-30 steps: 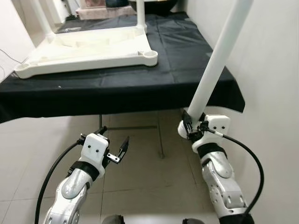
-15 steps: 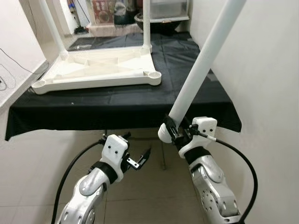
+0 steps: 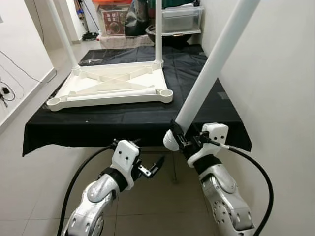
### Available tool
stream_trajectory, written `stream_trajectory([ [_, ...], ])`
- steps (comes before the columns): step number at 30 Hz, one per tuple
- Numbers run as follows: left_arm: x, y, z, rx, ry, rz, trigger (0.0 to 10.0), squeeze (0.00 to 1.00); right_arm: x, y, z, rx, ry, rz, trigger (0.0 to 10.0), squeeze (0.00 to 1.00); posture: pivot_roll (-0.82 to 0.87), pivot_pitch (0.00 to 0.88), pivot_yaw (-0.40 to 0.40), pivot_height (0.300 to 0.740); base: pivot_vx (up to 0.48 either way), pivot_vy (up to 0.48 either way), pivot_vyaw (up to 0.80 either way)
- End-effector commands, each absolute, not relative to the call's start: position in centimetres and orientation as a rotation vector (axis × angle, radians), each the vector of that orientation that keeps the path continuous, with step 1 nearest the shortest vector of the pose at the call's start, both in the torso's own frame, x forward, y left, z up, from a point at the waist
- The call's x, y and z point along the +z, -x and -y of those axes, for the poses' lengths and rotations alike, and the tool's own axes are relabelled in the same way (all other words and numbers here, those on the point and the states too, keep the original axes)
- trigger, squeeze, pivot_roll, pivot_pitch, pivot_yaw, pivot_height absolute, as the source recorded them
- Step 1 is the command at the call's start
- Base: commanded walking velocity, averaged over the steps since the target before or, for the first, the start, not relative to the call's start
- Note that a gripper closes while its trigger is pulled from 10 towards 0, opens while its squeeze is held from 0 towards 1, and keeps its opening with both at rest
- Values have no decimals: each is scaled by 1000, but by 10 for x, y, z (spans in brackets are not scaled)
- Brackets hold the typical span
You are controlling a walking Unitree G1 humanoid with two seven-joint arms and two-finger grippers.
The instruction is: Building children table
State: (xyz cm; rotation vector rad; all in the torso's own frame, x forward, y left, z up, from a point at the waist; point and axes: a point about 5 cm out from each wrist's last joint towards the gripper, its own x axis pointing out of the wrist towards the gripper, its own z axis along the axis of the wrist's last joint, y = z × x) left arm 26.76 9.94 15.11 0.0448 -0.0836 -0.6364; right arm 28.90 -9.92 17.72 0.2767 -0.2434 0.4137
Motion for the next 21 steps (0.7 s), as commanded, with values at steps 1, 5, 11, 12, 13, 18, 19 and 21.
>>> stream_trajectory([
  [1,146,-267,-95,-662,-30,54,10000,0,180,-286,94,442,-291,249,10000,0,42,30,-3,740,0,0,0],
  [5,147,-269,-94,-669,-30,57,10000,0,180,-285,93,457,-291,250,10000,0,42,32,-5,740,0,0,0],
  [11,147,-275,-88,-689,-56,53,10000,0,181,-281,87,503,-293,244,10000,0,42,36,-5,740,0,0,0],
  [12,148,-275,-86,-695,-52,56,10000,0,181,-281,87,511,-293,244,10000,0,40,37,-4,740,0,0,0],
  [13,148,-276,-84,-702,-55,55,10000,0,181,-280,85,521,-287,243,10000,0,39,39,-2,740,0,0,0],
  [18,149,-277,-82,-713,-62,52,10000,0,180,-279,84,540,-292,236,10000,0,37,39,-4,740,0,0,0],
  [19,149,-278,-80,-723,-67,53,10000,0,179,-277,82,558,-291,224,10000,0,34,43,-5,740,0,0,0],
  [21,151,-278,-79,-734,-63,56,10000,0,177,-276,80,575,-286,210,10000,0,33,46,-4,740,0,0,0],
])
